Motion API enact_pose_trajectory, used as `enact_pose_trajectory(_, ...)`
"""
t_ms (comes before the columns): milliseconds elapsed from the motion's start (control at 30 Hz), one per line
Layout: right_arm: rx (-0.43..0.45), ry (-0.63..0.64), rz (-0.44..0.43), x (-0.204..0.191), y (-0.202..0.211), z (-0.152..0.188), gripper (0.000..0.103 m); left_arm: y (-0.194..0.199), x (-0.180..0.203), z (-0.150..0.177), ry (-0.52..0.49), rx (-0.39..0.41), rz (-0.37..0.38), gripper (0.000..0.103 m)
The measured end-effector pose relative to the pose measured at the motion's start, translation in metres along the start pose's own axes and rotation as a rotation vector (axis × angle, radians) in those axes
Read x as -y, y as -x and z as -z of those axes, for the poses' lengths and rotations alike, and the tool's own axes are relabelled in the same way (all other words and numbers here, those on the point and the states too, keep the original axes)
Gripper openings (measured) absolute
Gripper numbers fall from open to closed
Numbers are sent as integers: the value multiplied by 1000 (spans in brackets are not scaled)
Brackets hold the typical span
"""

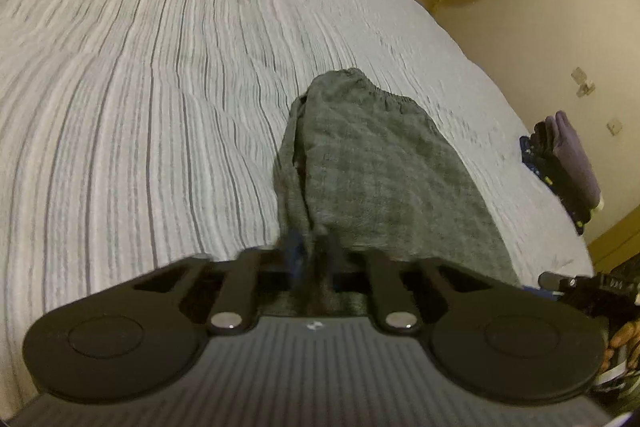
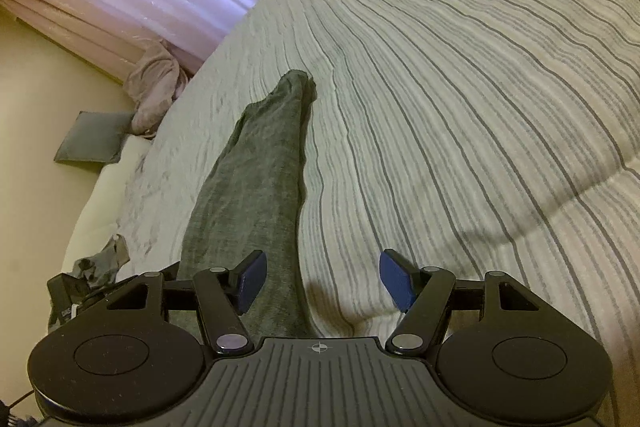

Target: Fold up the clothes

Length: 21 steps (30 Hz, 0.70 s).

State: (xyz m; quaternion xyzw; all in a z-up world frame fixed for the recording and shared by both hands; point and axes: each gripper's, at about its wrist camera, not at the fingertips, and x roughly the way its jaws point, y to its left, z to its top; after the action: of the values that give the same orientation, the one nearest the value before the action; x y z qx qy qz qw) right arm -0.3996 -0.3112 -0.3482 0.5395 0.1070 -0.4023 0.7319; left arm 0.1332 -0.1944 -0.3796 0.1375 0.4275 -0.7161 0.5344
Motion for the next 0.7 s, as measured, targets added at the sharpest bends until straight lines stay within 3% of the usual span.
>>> enact_pose_trajectory(100, -2, 4, 2, -2, -2, 1, 67, 13, 12, 0, -70, 46, -7, 9)
enact_pose_trajectory(200, -4, 4, 6, -3, -5, 3, 67, 17, 20, 1, -109, 27, 20, 15)
enact_pose_trajectory(333, -8, 21, 17, -6, -8, 7, 67, 4, 16, 4, -93, -33, -34, 15)
enact_pose_trajectory(467, -9, 22, 13, -4, -8, 8, 67, -1, 8, 7, -46, -24, -16, 15)
enact_pose_trajectory(533, -10, 10, 5, -1, -9, 8, 67, -4, 7, 8, -41, -33, -7, 14)
enact_pose_trajectory(567, -11, 4, 3, 0, -9, 7, 67, -5, 6, 8, -39, -42, 1, 4)
enact_pose_trajectory(600, -11, 3, 4, 0, -10, 8, 67, -5, 5, 8, -35, -45, 10, 0)
enact_pose_trajectory(700, -10, 11, 6, -1, -9, 9, 67, 5, 5, 6, -37, -19, 22, 0)
